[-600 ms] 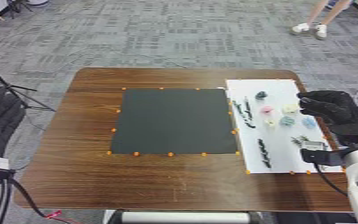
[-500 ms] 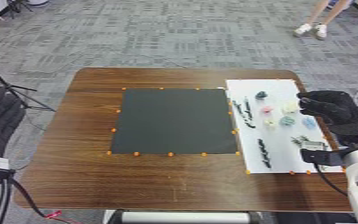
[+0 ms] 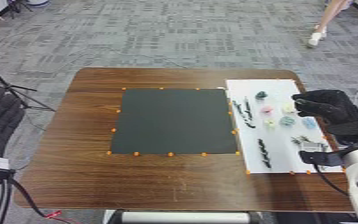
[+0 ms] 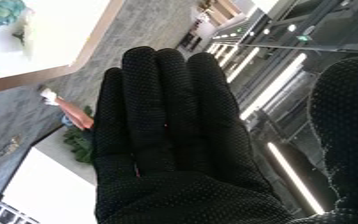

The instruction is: Arrange flowers

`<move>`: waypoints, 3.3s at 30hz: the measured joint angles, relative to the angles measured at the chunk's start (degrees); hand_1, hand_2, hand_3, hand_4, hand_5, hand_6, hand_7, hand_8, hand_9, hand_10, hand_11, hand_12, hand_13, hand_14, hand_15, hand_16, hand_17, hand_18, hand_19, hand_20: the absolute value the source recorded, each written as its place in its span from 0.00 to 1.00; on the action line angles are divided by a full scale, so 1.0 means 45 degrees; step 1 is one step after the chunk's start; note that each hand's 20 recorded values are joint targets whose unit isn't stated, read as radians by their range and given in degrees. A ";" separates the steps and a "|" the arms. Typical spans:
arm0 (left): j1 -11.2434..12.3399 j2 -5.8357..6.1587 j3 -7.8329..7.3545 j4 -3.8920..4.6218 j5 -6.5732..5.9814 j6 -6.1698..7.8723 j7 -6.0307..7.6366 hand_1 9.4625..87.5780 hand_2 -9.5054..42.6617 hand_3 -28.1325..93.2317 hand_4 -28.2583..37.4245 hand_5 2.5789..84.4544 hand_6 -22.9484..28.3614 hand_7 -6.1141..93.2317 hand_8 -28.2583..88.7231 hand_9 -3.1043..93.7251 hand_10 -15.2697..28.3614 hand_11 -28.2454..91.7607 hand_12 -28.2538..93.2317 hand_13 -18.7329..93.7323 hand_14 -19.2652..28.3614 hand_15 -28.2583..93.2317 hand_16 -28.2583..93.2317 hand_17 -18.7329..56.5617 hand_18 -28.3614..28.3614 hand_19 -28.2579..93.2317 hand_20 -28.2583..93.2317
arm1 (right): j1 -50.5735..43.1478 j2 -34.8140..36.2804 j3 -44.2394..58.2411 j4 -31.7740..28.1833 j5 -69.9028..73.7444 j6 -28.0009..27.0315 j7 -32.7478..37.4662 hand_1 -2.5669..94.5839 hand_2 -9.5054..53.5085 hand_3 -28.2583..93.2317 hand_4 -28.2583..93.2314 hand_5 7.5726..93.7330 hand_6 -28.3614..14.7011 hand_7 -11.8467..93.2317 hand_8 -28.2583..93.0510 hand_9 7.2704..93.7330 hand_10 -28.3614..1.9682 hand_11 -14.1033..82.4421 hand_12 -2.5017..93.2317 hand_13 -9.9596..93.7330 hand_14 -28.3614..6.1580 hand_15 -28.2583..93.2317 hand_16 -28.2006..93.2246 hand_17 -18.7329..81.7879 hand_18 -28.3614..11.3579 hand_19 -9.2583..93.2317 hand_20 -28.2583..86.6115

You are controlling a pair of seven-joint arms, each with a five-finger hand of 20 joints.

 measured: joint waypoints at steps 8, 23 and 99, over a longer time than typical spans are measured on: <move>0.0054 -0.0004 -0.0003 -0.0037 -0.0009 0.0009 0.0030 0.16 0.40 0.84 0.00 0.44 0.58 0.11 0.18 0.35 0.64 0.34 0.31 0.35 0.61 0.34 0.20 0.20 0.65 0.36 0.31 | 0.0012 0.0017 -0.0048 -0.0028 -0.0700 -0.0226 0.0513 0.27 0.00 0.89 0.02 0.63 0.48 0.31 0.14 0.56 0.33 0.54 0.30 0.52 0.30 0.76 0.37 0.38 0.16 0.72 0.43; 0.0109 0.0058 0.0055 -0.0042 -0.0275 0.0249 0.0192 0.16 0.40 0.84 0.00 0.44 0.58 0.12 0.18 0.35 0.65 0.35 0.31 0.36 0.63 0.35 0.21 0.20 0.66 0.37 0.31 | -0.0260 0.0974 -0.1811 -0.0817 -0.8212 -0.2034 0.3656 0.24 0.00 0.82 0.00 0.66 0.51 0.42 0.16 0.56 0.28 0.65 0.44 0.56 0.22 0.83 0.47 0.41 0.06 0.79 0.50; -0.0189 0.0299 0.0466 0.0064 -0.0546 0.0174 0.0066 0.17 0.40 0.84 0.00 0.44 0.58 0.12 0.18 0.35 0.66 0.35 0.32 0.36 0.67 0.36 0.21 0.19 0.68 0.38 0.31 | 0.4901 0.1145 -0.9944 0.2484 -1.1823 -0.6068 0.7339 0.60 0.00 0.71 0.00 0.78 0.64 0.51 0.39 0.69 0.38 0.69 0.56 0.67 0.27 0.83 0.56 0.49 0.00 0.85 0.52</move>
